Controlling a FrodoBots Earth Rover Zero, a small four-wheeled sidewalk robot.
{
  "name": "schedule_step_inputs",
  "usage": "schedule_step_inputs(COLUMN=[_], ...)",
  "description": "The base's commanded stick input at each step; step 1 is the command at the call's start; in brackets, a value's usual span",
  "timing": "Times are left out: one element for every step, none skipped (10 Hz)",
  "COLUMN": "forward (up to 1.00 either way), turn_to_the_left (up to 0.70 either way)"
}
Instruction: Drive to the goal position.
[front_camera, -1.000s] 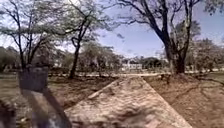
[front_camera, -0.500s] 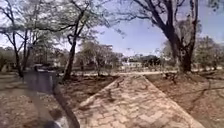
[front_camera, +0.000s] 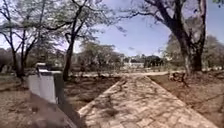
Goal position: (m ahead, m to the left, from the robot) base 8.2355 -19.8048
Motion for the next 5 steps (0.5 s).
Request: schedule_step_inputs(forward=[1.00, 1.00, 1.00, 1.00, 1.00], turn_to_the_left=[0.00, -0.10, -0.31, -0.40, -0.40])
